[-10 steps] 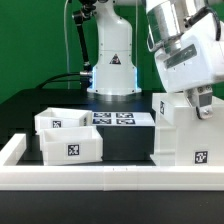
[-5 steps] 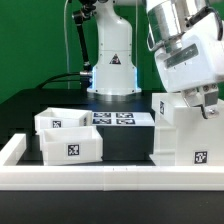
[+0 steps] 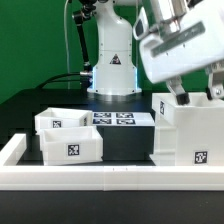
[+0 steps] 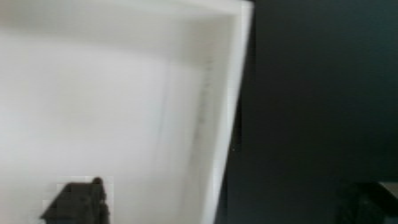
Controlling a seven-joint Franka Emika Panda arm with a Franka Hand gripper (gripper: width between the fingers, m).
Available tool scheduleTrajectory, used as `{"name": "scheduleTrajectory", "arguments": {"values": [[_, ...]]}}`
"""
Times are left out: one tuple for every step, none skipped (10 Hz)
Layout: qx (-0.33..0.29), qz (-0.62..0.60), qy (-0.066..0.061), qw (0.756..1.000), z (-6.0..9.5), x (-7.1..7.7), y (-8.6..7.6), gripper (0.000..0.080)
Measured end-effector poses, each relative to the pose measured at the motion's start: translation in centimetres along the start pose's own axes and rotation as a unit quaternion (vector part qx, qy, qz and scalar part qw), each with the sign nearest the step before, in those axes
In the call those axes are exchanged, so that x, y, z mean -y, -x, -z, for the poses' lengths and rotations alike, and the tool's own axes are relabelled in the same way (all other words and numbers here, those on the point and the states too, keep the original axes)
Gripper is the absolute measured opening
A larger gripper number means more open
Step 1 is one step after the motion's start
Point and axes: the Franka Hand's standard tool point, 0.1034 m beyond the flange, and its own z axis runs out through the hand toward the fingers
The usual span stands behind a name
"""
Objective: Assemble drawer
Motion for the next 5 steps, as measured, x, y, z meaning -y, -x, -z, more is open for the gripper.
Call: {"name": "scheduleTrajectory", "arguments": {"values": [[0.0,0.031,-0.003,1.0,1.3,0.1,-0.4,0.0648],[-0.002,0.047,-0.006,0.999,2.5,0.0,-0.5,0.0649],[-0.004,0.052,-0.008,0.999,3.1,0.0,-0.5,0.0649],[-0.004,0.052,-0.008,0.999,3.0,0.0,-0.5,0.0649],[-0.003,0.065,-0.006,0.998,2.8,-0.1,-0.5,0.0649]]}}
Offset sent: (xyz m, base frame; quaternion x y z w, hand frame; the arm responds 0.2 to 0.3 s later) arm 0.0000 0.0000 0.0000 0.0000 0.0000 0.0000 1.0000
